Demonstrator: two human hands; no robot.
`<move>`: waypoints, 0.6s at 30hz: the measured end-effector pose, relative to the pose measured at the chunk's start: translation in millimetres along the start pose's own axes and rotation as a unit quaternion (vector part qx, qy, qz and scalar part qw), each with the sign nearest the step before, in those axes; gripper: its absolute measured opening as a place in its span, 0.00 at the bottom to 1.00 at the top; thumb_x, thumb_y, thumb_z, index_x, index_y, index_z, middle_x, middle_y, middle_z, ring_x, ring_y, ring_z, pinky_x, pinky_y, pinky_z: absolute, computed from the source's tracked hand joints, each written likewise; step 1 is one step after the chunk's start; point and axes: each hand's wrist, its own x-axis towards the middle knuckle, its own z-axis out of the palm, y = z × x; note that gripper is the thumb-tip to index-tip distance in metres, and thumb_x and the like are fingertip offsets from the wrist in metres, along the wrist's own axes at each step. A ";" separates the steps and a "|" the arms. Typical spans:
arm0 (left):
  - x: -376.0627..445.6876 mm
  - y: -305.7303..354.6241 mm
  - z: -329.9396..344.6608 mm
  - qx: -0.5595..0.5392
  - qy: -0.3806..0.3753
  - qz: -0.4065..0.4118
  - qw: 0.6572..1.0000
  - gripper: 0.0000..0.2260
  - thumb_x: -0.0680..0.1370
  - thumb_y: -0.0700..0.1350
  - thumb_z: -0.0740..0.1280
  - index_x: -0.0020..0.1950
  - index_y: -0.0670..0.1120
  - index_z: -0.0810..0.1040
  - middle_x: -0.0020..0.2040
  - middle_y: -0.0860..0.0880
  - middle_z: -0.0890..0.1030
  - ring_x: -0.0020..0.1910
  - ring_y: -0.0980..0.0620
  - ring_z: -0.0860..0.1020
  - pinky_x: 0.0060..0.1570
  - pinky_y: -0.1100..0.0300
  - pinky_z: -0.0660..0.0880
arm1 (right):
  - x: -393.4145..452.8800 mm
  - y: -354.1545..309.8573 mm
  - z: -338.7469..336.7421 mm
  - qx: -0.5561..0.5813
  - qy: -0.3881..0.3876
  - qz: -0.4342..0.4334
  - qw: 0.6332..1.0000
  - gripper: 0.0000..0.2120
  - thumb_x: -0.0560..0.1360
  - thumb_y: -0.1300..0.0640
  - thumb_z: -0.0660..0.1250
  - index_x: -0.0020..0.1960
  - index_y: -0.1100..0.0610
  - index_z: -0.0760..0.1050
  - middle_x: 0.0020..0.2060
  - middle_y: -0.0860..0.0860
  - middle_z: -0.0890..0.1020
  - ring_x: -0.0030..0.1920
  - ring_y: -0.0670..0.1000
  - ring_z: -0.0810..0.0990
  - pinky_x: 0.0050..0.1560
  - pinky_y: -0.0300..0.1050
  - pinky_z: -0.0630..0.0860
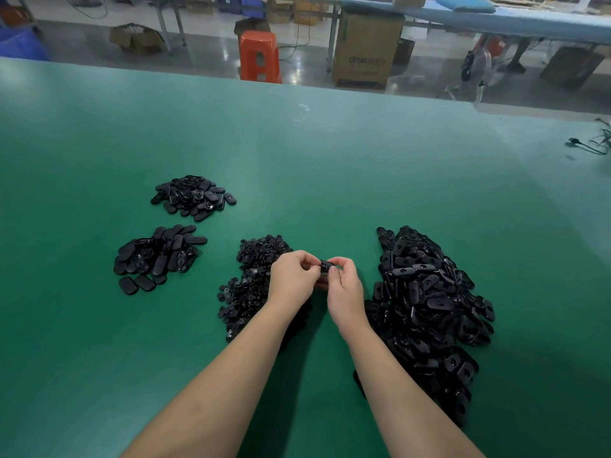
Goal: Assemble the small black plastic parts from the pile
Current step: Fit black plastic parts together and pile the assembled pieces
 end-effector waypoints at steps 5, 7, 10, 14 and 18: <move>-2.9 3.0 2.2 0.017 0.011 -0.010 1.000 0.06 0.74 0.40 0.70 0.40 0.51 0.82 0.35 0.56 0.82 0.35 0.60 0.78 0.35 0.69 0.70 | -1.5 -1.7 -0.5 -0.014 -0.002 -0.002 1.000 0.07 0.83 0.59 0.58 0.53 0.49 0.72 0.46 0.48 0.83 0.49 0.50 0.81 0.53 0.50 0.77; -5.3 4.9 4.1 0.015 0.019 -0.010 1.000 0.07 0.73 0.40 0.69 0.40 0.51 0.82 0.36 0.56 0.82 0.36 0.60 0.79 0.35 0.67 0.70 | -1.2 -1.6 -0.6 -0.007 -0.008 0.003 1.000 0.06 0.83 0.60 0.58 0.54 0.51 0.72 0.47 0.50 0.84 0.50 0.53 0.82 0.55 0.53 0.77; -6.7 7.9 5.8 0.018 0.030 -0.005 0.999 0.06 0.73 0.40 0.69 0.40 0.51 0.82 0.36 0.56 0.82 0.38 0.60 0.79 0.36 0.68 0.71 | -1.1 -1.3 -1.1 -0.015 -0.007 0.003 1.000 0.07 0.83 0.59 0.58 0.53 0.49 0.72 0.46 0.49 0.83 0.49 0.52 0.82 0.54 0.53 0.77; -5.3 8.9 6.2 0.042 0.025 0.010 0.999 0.06 0.74 0.40 0.69 0.40 0.50 0.81 0.36 0.55 0.81 0.37 0.60 0.79 0.35 0.70 0.70 | -0.5 -0.7 -2.0 -0.025 -0.007 0.002 1.000 0.06 0.83 0.59 0.58 0.54 0.50 0.72 0.47 0.49 0.83 0.50 0.52 0.81 0.55 0.53 0.77; -0.6 9.3 3.7 0.092 0.012 0.028 0.995 0.04 0.74 0.40 0.71 0.42 0.48 0.80 0.37 0.55 0.80 0.38 0.57 0.78 0.38 0.67 0.70 | -0.4 -1.3 -1.6 -0.030 -0.012 0.002 0.999 0.07 0.83 0.59 0.58 0.54 0.50 0.73 0.49 0.49 0.82 0.51 0.51 0.80 0.56 0.53 0.77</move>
